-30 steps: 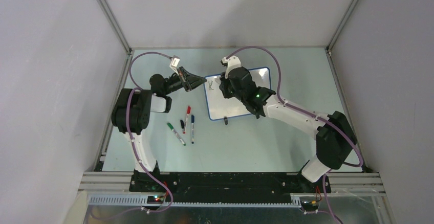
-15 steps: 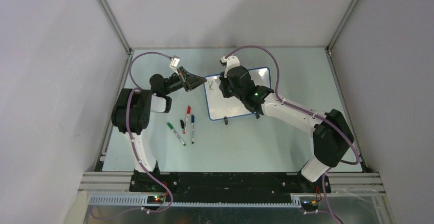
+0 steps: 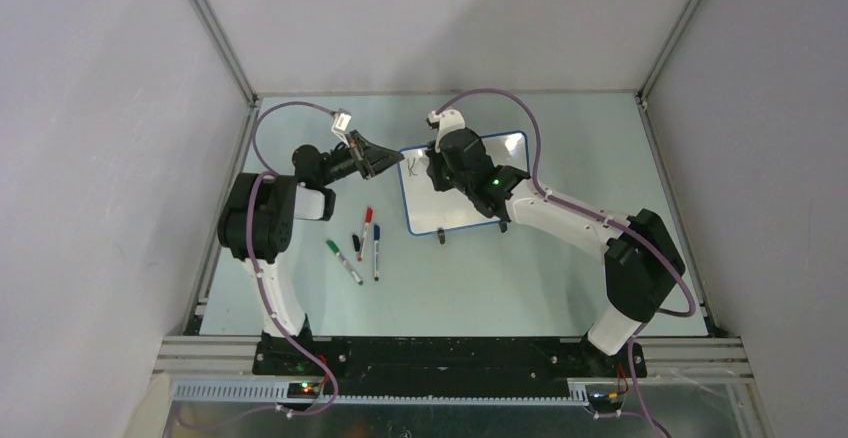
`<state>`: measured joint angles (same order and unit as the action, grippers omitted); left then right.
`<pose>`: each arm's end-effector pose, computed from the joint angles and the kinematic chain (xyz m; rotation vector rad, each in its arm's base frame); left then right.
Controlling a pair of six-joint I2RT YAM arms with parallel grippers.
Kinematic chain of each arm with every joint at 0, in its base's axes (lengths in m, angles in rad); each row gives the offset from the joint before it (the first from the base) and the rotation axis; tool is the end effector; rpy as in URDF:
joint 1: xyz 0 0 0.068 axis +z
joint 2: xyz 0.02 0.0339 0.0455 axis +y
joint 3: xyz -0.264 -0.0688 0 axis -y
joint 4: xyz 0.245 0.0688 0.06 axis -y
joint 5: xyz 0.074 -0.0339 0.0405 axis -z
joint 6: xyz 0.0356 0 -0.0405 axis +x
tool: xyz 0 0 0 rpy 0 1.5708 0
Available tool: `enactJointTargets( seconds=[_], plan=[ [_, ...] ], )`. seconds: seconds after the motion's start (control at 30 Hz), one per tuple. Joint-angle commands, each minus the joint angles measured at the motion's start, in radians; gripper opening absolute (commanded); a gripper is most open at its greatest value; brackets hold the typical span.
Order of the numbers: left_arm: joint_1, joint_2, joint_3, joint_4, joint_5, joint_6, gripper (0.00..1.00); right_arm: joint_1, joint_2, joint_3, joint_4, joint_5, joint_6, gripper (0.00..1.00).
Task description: Write a sentence on the whiteboard
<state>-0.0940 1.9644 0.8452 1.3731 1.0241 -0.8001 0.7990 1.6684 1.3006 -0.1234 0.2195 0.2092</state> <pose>0.3672 -0.0652 0.1863 0.4349 1.5398 -1.3794 0.2788 0.2754 0.2928 -0.4706 2.0190 0.3991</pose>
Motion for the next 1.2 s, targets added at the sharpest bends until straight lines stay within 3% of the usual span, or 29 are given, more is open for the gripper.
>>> enactJointTargets(
  seconds=[0.0, 1.17],
  plan=[
    [-0.002, -0.045, -0.014, 0.028, -0.006, 0.062, 0.00, -0.007, 0.005, 0.048, -0.010, 0.022, 0.007, 0.00],
    [-0.004, -0.047, -0.011, 0.023, -0.005, 0.067, 0.00, -0.013, -0.034, 0.046, -0.024, -0.025, 0.012, 0.00]
  ],
)
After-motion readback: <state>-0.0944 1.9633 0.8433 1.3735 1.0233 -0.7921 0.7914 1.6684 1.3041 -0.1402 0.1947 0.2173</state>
